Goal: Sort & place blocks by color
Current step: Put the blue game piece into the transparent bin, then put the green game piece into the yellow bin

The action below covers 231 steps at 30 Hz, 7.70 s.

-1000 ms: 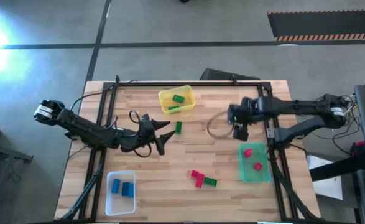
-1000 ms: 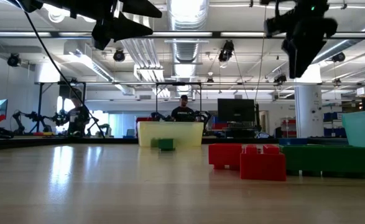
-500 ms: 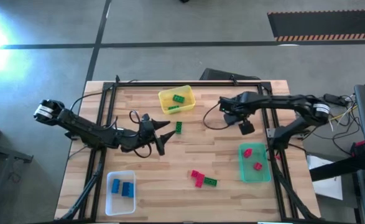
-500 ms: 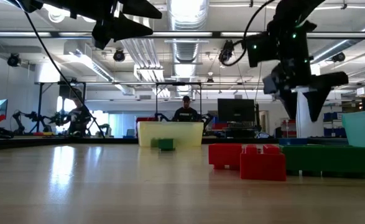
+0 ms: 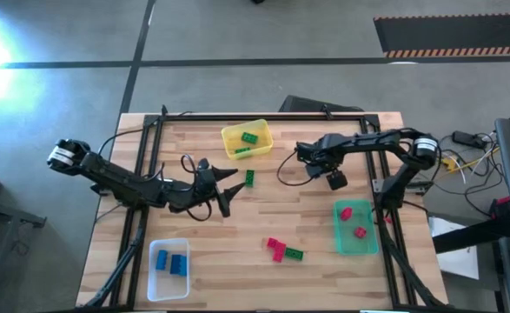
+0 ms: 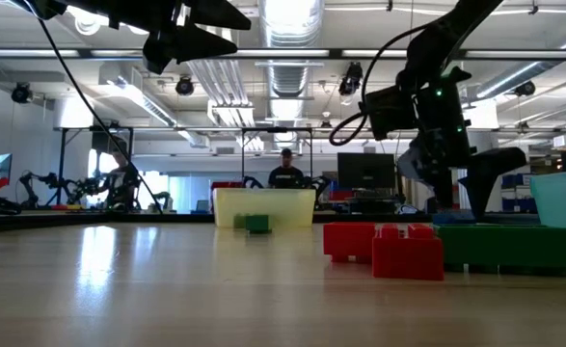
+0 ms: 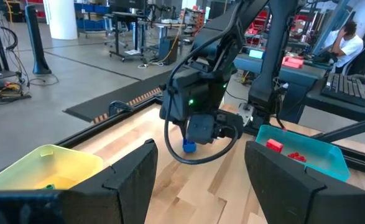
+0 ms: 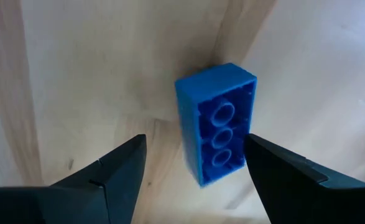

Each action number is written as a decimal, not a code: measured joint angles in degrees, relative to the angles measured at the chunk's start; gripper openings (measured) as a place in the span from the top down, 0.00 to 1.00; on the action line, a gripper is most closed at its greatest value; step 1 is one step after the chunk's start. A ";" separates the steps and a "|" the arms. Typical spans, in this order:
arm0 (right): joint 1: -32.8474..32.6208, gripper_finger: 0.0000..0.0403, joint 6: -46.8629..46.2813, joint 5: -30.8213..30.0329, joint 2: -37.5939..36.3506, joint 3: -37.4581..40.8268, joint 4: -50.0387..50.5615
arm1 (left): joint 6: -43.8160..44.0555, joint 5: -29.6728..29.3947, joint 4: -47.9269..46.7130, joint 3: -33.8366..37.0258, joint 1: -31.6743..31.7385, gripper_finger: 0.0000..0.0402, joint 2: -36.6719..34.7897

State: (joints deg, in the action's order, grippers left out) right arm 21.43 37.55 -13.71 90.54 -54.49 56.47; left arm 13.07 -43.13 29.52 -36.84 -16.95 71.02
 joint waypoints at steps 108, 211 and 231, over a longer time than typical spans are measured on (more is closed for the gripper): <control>-25.18 0.72 -43.45 13.52 -5.24 14.79 -114.15 | -3.51 2.88 19.16 -1.79 -2.16 0.63 16.00; -25.16 0.42 -43.73 8.06 -29.59 14.77 -75.40 | 91.79 46.33 -95.87 -39.19 -26.96 0.49 18.36; -25.15 0.46 -56.31 -4.46 -29.57 14.77 -65.22 | 12.91 5.26 -67.79 -37.47 -14.21 0.49 16.48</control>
State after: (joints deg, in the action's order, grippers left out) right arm -3.72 -18.75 -18.18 60.97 -39.72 -8.75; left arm 25.98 -37.87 -38.27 -74.31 -31.16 87.50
